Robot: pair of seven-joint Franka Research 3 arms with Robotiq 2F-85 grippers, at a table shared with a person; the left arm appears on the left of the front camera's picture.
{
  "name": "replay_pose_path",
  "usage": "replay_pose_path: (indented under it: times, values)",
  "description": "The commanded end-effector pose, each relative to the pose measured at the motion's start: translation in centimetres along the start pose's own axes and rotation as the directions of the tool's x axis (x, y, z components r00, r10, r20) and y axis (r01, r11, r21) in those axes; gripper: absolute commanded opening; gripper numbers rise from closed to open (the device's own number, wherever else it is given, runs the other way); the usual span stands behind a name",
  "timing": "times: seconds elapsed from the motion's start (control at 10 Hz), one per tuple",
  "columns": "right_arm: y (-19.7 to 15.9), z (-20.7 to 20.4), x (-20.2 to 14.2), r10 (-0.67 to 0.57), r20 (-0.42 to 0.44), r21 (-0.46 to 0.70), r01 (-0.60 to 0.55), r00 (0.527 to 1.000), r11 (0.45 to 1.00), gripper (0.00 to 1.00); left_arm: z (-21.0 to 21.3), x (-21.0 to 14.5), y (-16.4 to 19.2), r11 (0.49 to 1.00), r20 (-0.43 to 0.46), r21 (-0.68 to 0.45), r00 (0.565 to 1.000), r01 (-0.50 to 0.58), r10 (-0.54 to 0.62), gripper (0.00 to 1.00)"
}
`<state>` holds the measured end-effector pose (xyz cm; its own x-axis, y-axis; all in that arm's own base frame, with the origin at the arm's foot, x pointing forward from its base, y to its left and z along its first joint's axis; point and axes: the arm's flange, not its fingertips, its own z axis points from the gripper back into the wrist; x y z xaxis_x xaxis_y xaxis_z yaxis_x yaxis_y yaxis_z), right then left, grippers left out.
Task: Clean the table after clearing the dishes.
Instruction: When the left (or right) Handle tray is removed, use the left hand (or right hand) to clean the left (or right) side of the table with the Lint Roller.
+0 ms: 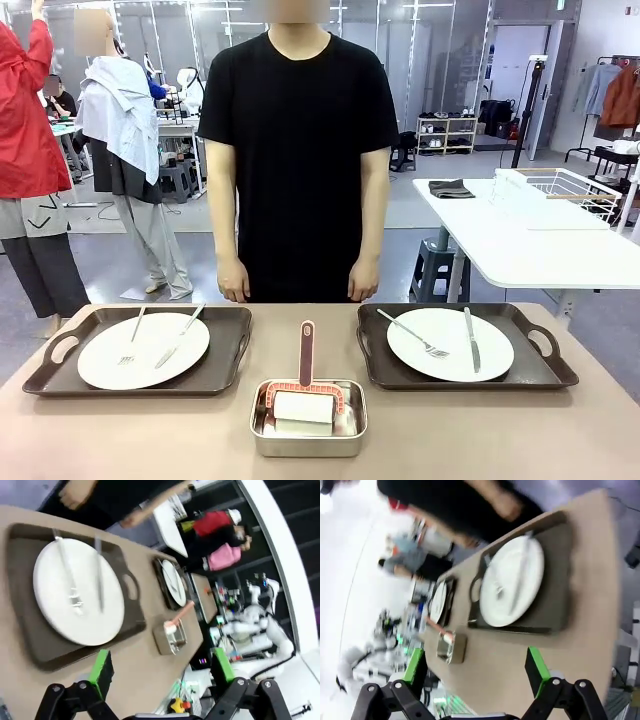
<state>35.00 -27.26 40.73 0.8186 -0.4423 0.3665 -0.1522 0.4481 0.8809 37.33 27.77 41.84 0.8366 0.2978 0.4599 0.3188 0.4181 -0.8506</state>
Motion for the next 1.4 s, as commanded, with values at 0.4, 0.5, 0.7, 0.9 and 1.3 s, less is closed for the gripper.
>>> replay_pose_path:
  times: [0.4, 0.5, 0.7, 0.9, 1.3]
  values:
    - [-2.6, 5.6, -2.3, -0.086, 0.143, -0.029, 0.091, 0.986, 0.995, 1.0, 5.9, -1.6, 0.5, 0.996, 0.119, 0.074, 0.992, -0.046, 0.037, 1.0]
    - [-2.6, 5.6, -2.3, -0.086, 0.143, -0.029, 0.091, 0.986, 0.995, 1.0, 5.9, -1.6, 0.5, 0.996, 0.119, 0.074, 0.992, -0.046, 0.037, 1.0]
    - [-2.6, 5.6, -2.3, -0.086, 0.143, -0.029, 0.091, 0.986, 0.995, 1.0, 5.9, -1.6, 0.5, 0.996, 0.119, 0.074, 0.992, -0.046, 0.037, 1.0]
    - [-2.6, 5.6, -2.3, -0.086, 0.143, -0.029, 0.091, 0.986, 0.995, 1.0, 5.9, -1.6, 0.5, 0.996, 0.119, 0.074, 0.992, -0.046, 0.037, 1.0]
    - [-2.6, 5.6, -2.3, -0.086, 0.143, -0.029, 0.091, 0.986, 0.995, 1.0, 5.9, -1.6, 0.5, 0.996, 0.119, 0.074, 0.992, -0.046, 0.037, 1.0]
